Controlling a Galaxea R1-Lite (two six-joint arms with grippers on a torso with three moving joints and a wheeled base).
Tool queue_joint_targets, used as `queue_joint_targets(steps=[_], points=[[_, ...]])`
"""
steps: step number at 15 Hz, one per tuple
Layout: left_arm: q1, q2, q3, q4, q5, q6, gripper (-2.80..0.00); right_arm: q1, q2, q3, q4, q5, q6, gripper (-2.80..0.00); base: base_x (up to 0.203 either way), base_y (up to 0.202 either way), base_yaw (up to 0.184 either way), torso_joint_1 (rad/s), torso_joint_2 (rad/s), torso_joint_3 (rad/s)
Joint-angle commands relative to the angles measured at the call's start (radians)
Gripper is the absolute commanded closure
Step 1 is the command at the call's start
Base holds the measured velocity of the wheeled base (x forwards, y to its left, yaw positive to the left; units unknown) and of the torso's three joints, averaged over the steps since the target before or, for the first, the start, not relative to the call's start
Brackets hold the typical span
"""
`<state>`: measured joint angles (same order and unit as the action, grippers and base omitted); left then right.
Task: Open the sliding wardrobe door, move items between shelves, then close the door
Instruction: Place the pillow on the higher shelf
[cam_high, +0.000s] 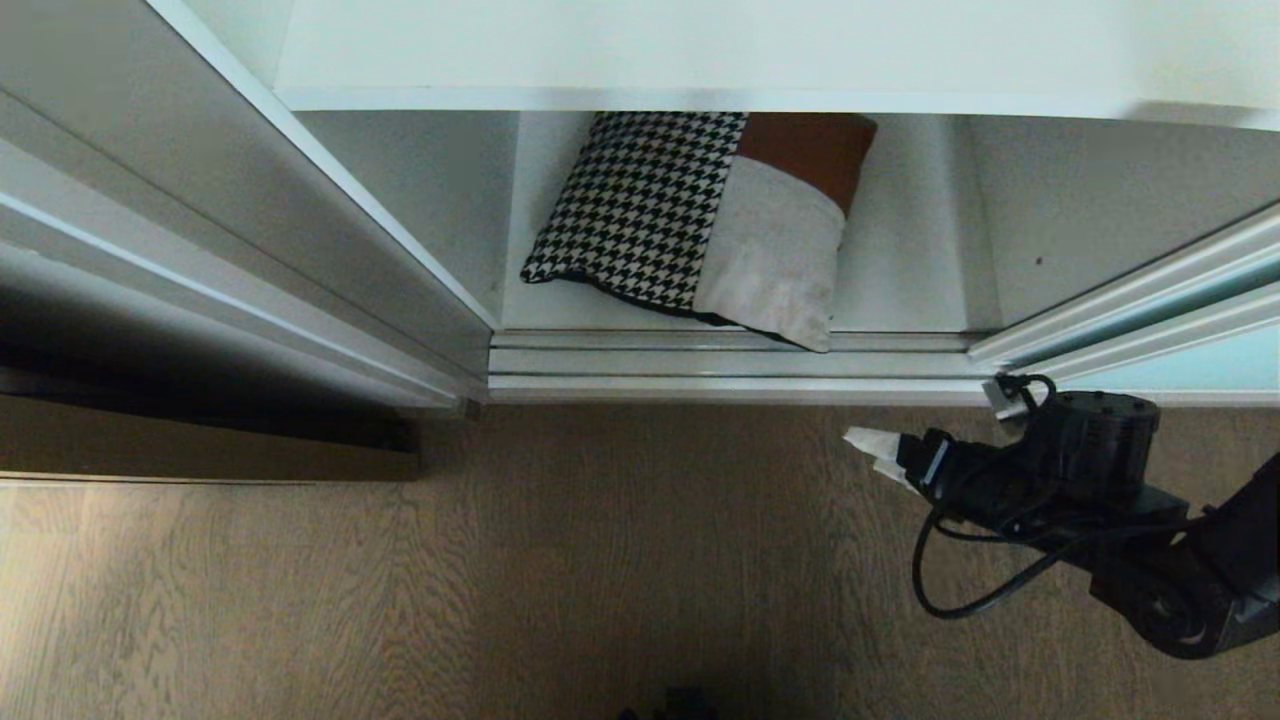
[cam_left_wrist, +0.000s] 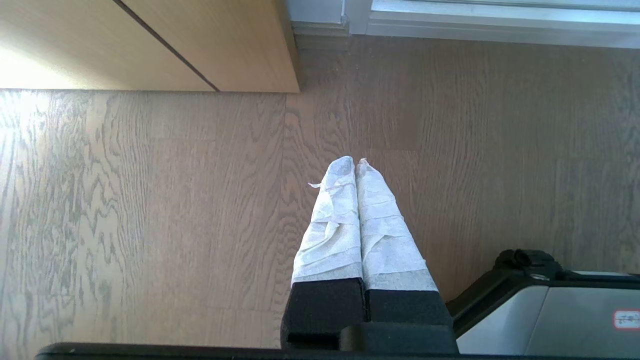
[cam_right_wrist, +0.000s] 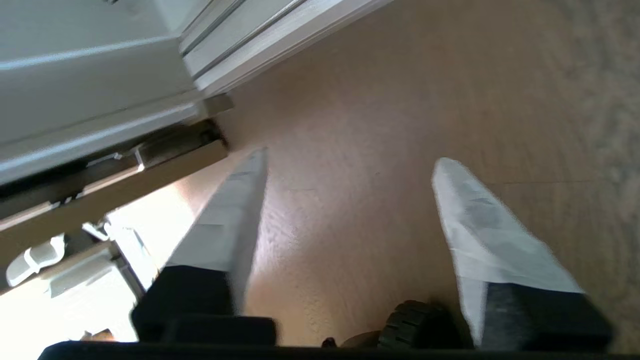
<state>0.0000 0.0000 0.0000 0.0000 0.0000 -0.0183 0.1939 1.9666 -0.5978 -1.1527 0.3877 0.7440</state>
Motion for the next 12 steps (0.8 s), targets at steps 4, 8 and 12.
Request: queue_joint_targets(steps=[4,8,12], points=[[-0.001,0.001,0.002,0.000,0.000,0.000,0.00,0.015,0.003,0.035,-0.055,0.001,0.003,-2.80,0.000,0.000,0.000,0.000,0.00,0.000],[0.000,0.000,0.002,0.000,0.000,0.000,0.00,0.047,0.002,0.049,-0.048,0.002,-0.001,-2.80,0.000,0.000,0.000,0.000,0.00,0.000],[0.000,0.000,0.002,0.000,0.000,0.000,0.00,0.066,0.001,0.027,-0.045,0.002,-0.063,-2.80,0.000,0.000,0.000,0.000,0.00,0.000]])
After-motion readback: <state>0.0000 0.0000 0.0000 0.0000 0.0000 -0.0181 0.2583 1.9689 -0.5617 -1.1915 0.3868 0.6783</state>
